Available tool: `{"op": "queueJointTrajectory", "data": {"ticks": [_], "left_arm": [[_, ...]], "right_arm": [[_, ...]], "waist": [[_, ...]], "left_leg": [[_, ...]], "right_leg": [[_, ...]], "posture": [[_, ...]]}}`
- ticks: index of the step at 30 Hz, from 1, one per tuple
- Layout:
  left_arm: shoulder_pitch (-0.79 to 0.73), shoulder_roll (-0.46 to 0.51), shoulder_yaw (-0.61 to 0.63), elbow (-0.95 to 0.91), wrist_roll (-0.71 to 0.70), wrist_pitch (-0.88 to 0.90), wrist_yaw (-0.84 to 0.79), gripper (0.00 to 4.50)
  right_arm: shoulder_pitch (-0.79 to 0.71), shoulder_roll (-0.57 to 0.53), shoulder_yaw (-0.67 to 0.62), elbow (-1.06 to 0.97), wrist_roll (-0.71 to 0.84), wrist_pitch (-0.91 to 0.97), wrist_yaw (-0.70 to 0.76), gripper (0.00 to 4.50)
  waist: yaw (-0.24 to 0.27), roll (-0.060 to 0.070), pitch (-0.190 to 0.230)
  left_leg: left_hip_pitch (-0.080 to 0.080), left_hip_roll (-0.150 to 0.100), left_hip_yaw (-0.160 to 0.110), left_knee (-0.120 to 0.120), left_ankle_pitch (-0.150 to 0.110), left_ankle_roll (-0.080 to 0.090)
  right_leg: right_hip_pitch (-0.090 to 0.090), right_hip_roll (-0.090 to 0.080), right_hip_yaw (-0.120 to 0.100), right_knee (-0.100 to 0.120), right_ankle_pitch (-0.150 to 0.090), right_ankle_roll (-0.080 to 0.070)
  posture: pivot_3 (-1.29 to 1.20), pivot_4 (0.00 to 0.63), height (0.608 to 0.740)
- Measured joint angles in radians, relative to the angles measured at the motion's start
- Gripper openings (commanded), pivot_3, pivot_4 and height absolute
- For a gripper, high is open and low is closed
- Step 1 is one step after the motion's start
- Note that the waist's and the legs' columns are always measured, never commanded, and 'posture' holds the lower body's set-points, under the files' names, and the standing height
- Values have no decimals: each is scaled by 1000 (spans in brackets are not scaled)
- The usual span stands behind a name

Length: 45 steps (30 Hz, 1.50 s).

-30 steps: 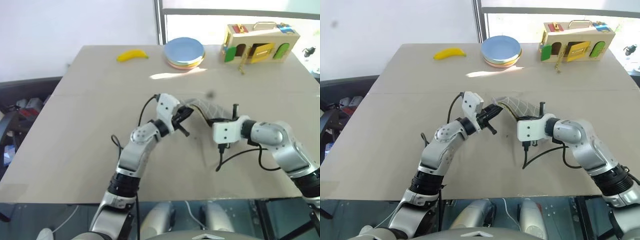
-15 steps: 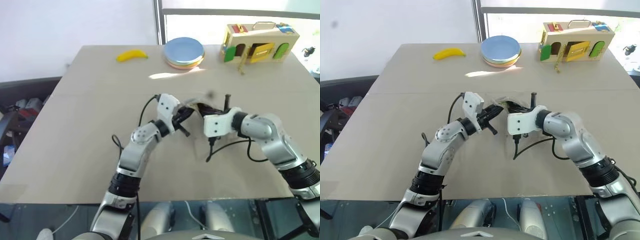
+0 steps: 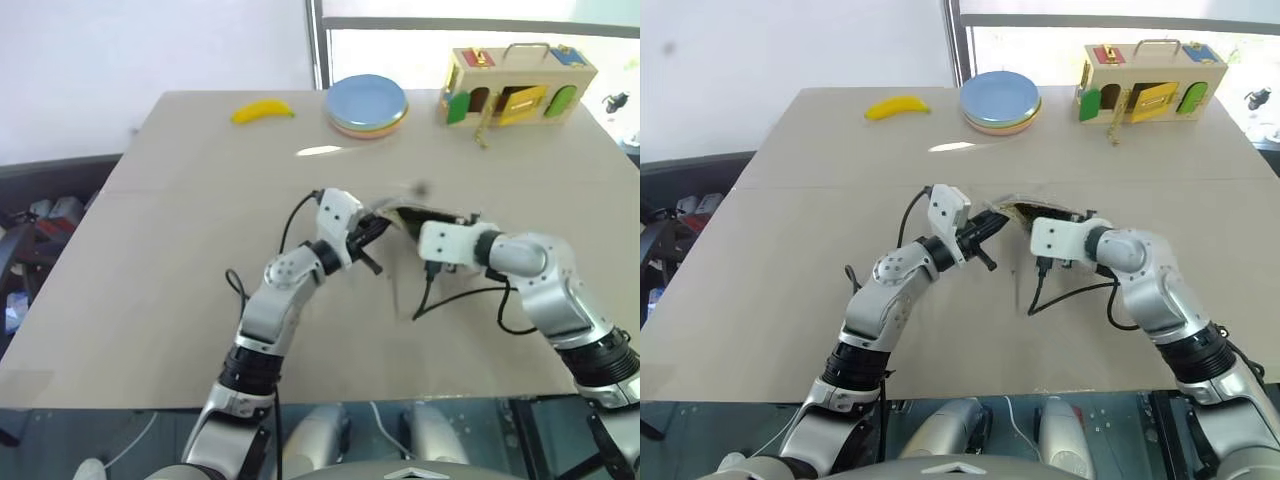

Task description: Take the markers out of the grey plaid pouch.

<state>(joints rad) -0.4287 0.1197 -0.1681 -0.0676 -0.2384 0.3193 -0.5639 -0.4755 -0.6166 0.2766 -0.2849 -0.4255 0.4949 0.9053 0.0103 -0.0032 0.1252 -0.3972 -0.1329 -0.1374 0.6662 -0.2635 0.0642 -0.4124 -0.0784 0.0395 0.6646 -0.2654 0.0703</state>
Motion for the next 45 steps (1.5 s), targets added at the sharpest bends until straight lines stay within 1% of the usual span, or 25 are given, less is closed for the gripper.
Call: {"op": "queueJointTrajectory", "data": {"ticks": [1,2,6,9,12,14,15,16,18,20,25,26,28,33,35,36,40,45], "left_arm": [[0,-2,-1,0,0,0,-1,0],[0,-3,-2,0,0,0,-2,0],[0,-16,0,0,-13,15,-1,0],[0,-32,20,-4,-77,70,-3,0],[2,-36,44,-51,-177,163,-23,0],[4,-31,48,-79,-220,211,-33,0],[14,-21,49,-98,-257,260,-40,0],[18,-19,49,-101,-264,271,-42,0],[35,-13,48,-108,-289,321,-42,0],[49,-10,44,-109,-303,363,-37,0],[53,-15,42,-108,-315,409,-20,0],[53,-16,42,-108,-315,414,-19,0],[54,-17,42,-108,-315,418,-16,0],[55,-17,43,-108,-315,419,-9,0],[55,-19,43,-108,-315,419,-8,0],[55,-21,43,-108,-316,418,-7,0],[56,-20,43,-108,-316,418,-7,0],[56,-17,43,-108,-315,414,-8,0]], "right_arm": [[0,1,0,-17,3,36,6,4402],[0,2,0,-24,4,51,6,4461],[-9,3,-1,-43,21,124,7,4461],[-34,-15,-3,-55,53,172,31,4461],[-85,-76,-6,-75,92,206,85,4461],[-111,-112,-8,-90,111,215,121,4461],[-135,-155,7,-90,125,213,166,4461],[-140,-164,11,-90,126,213,175,4461],[-149,-189,42,-84,129,200,204,4461],[-149,-213,101,-38,111,144,213,4461],[-163,-200,165,78,67,23,174,4461],[-173,-196,176,110,57,-9,161,4223],[-177,-189,190,159,36,-62,142,3600],[-175,-171,198,244,14,-146,121,1075],[-174,-170,198,253,-1,-175,108,190],[-174,-170,198,256,-8,-190,103,74],[-167,-169,193,262,-15,-219,92,74],[-142,-169,158,223,2,-200,100,74]], "waist": [[1,0,0],[1,0,0],[1,0,0],[1,0,0],[1,0,0],[1,0,0],[1,0,0],[0,0,0],[0,-1,0],[1,-1,1],[0,-1,1],[0,-1,1],[1,-1,1],[1,-1,1],[1,-1,1],[1,-1,1],[2,-1,1],[3,-1,1]], "left_leg": [[0,0,0,0,0,0],[0,0,0,0,0,0],[0,0,0,0,0,0],[0,0,0,0,0,0],[-1,0,0,0,0,0],[-1,0,0,0,0,0],[-1,0,0,0,0,0],[-1,0,0,0,0,0],[-1,0,0,0,0,0],[-1,0,0,0,0,0],[-1,0,0,0,0,0],[0,0,0,0,0,0],[0,0,0,0,0,0],[0,0,0,0,0,0],[0,0,0,0,0,0],[0,0,0,0,0,0],[0,0,0,1,0,0],[0,0,-1,0,0,0]], "right_leg": [[0,0,0,0,0,0],[0,0,0,0,0,0],[0,0,0,0,0,0],[0,0,0,0,0,0],[0,0,0,0,0,0],[0,0,0,-1,0,0],[0,0,0,-1,0,0],[0,0,0,-1,0,0],[0,0,0,-1,0,0],[0,-1,0,-1,0,0],[0,-1,0,0,0,0],[0,-1,1,0,0,0],[0,-1,0,0,0,0],[0,-1,0,0,0,0],[0,0,0,0,0,0],[0,0,0,0,0,0],[0,0,0,-1,0,0],[0,0,0,-1,0,0]], "posture": [[0,150,740],[0,150,740],[0,150,740],[0,150,740],[0,150,740],[0,150,740],[0,150,740],[0,150,740],[0,150,740],[0,150,740],[0,150,740],[0,150,740],[0,150,740],[0,150,740],[0,150,740],[0,150,740],[0,150,740],[0,150,740]]}}
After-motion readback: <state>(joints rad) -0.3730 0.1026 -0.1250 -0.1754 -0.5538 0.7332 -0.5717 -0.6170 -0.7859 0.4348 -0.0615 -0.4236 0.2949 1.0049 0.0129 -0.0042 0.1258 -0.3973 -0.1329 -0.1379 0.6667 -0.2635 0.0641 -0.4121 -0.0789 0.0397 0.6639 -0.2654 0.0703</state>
